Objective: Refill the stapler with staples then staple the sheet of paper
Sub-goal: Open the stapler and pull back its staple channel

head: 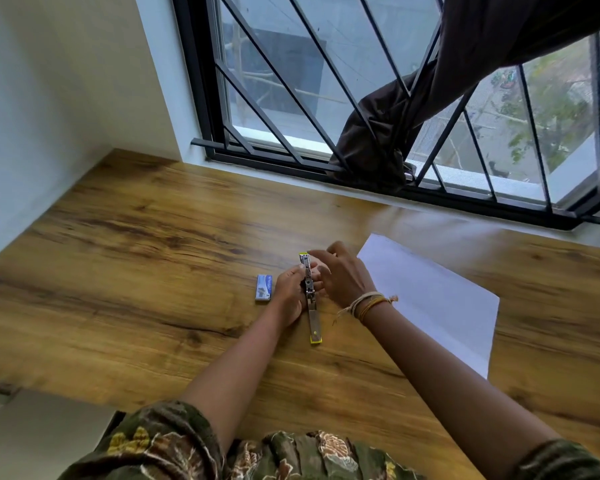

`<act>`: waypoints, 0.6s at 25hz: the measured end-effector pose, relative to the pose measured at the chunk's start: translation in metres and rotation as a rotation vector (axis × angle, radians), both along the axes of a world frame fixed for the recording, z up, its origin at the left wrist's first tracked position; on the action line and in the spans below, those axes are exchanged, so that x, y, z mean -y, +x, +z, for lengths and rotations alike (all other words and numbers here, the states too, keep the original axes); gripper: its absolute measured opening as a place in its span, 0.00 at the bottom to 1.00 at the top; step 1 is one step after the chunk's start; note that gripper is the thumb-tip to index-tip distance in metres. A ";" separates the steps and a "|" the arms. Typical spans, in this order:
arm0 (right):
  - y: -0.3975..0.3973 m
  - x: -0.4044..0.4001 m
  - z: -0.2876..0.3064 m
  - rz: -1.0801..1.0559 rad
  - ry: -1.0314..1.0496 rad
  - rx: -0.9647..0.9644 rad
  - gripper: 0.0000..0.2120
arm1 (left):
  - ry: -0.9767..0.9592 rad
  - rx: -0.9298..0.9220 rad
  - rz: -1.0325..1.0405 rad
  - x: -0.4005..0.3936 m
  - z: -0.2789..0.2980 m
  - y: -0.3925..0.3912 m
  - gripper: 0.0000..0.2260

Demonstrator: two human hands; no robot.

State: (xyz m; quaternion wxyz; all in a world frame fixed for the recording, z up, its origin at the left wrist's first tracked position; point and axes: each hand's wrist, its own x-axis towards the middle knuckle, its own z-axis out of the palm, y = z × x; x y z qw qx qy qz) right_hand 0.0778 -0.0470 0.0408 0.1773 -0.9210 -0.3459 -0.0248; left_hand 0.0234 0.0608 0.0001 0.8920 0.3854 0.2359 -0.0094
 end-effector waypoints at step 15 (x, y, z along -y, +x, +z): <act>0.001 -0.007 -0.015 -0.061 0.176 -0.169 0.13 | 0.004 -0.017 0.029 -0.003 -0.012 0.006 0.11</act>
